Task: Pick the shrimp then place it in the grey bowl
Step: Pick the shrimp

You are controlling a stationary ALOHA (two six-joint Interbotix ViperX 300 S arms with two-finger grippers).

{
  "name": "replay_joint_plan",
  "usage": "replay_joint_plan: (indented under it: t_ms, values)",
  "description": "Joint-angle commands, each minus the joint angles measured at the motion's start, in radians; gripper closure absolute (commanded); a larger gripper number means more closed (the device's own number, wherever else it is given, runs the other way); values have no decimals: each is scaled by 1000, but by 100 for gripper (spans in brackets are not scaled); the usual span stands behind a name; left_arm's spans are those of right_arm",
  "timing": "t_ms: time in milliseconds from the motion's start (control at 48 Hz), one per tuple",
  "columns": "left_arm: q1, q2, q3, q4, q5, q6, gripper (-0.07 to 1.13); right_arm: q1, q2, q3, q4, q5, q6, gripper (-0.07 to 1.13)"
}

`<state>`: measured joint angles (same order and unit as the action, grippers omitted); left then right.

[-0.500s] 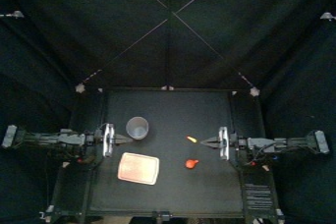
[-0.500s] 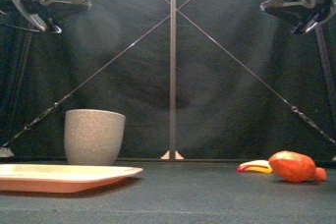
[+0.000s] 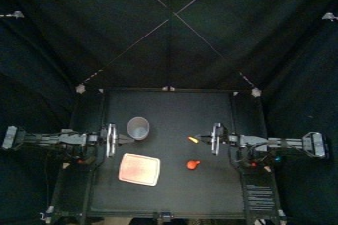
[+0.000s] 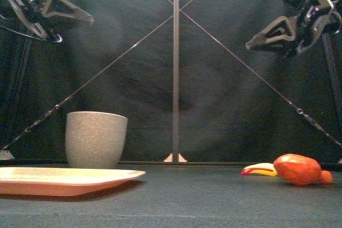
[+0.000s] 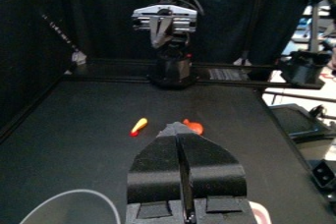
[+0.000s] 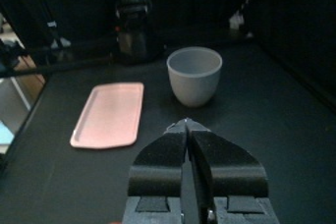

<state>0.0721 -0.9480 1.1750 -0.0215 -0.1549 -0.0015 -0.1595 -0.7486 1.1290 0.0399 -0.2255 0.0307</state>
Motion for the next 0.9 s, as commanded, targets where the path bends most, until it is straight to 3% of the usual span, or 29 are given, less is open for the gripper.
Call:
replay_joint_plan:
  t_ms: [21, 146, 500, 896]
  values:
    - [28, 3, -35, -2, 64, 2, 101, -37, 20, -21, 8, 94, 3, 93]
    - [35, 5, -35, -2, 84, 3, 101, -78, 52, -23, 48, 207, 3, 80]
    - [29, 5, -31, 9, 69, 5, 101, -120, 172, -28, 97, 199, 3, 13]
    - [29, 5, -14, 11, 55, 5, 101, -114, 403, -60, 150, 227, 3, 10]
